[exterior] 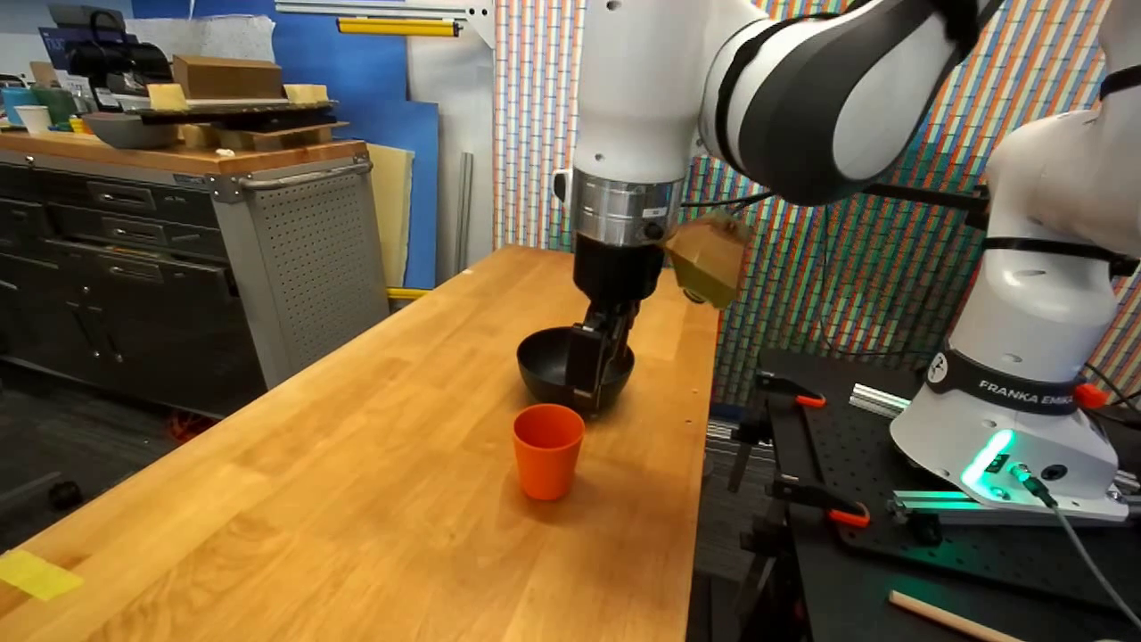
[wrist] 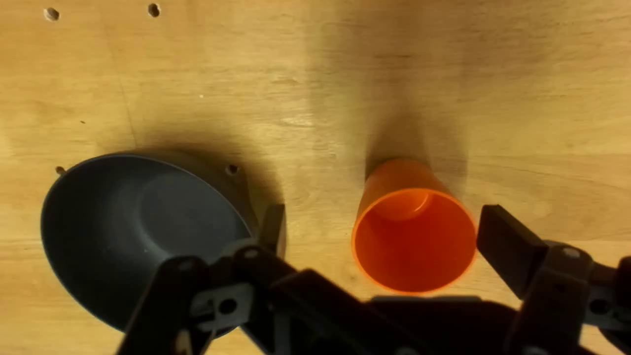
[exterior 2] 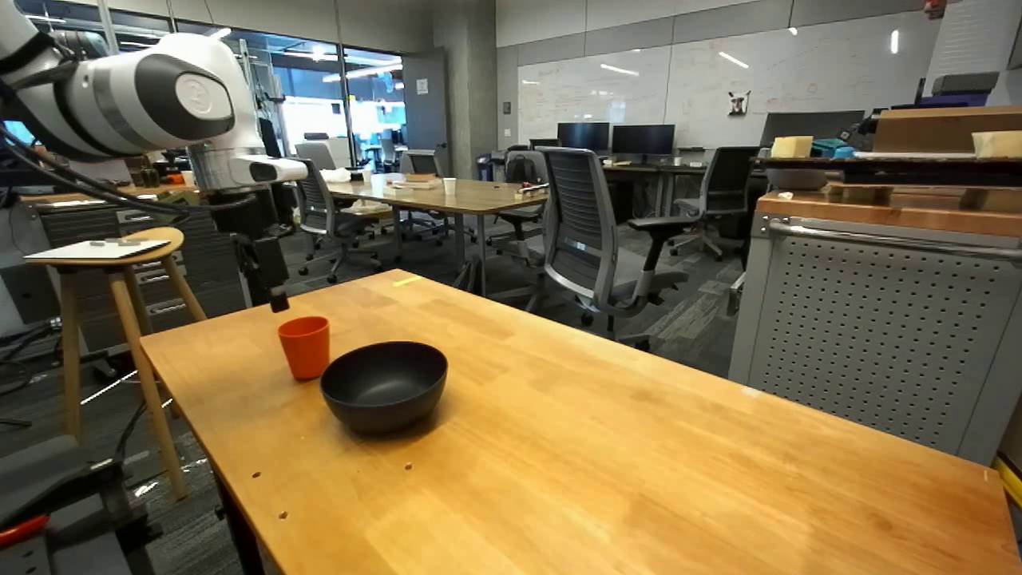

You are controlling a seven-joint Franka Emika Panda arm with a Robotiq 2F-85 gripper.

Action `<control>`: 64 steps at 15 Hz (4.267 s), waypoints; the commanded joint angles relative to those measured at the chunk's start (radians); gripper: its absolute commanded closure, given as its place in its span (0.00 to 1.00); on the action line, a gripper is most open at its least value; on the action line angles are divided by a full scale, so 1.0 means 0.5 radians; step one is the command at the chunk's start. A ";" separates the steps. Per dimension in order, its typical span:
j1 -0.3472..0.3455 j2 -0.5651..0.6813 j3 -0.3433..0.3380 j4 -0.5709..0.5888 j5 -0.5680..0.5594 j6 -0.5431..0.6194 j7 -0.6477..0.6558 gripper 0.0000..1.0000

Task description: Pick up the orange cup from the table and put it in the black bowl.

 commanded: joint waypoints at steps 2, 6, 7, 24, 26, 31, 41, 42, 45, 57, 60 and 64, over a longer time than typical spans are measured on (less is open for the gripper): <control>0.197 0.346 -0.249 0.259 -0.427 0.020 0.327 0.00; 0.330 0.552 -0.410 0.404 -0.428 0.011 0.339 0.29; 0.352 0.596 -0.434 0.433 -0.390 0.013 0.320 0.32; 0.494 0.167 -0.693 0.372 -0.414 -0.087 0.482 0.99; 0.433 -0.008 -0.713 0.336 -0.570 -0.137 0.645 0.99; 0.153 -0.192 -0.687 0.250 -0.512 -0.362 0.801 0.99; -0.039 0.247 -0.710 0.211 0.097 -0.143 0.441 0.99; -0.045 0.292 -0.711 0.221 0.169 -0.128 0.371 0.99; -0.053 0.381 -0.734 0.251 0.271 -0.089 0.255 0.99; 0.045 0.043 -0.733 0.230 0.154 -0.204 0.004 0.19; 0.078 -0.148 -0.649 0.244 0.153 -0.347 -0.079 0.01; 0.135 -0.307 -0.486 0.300 0.196 -0.683 -0.285 0.00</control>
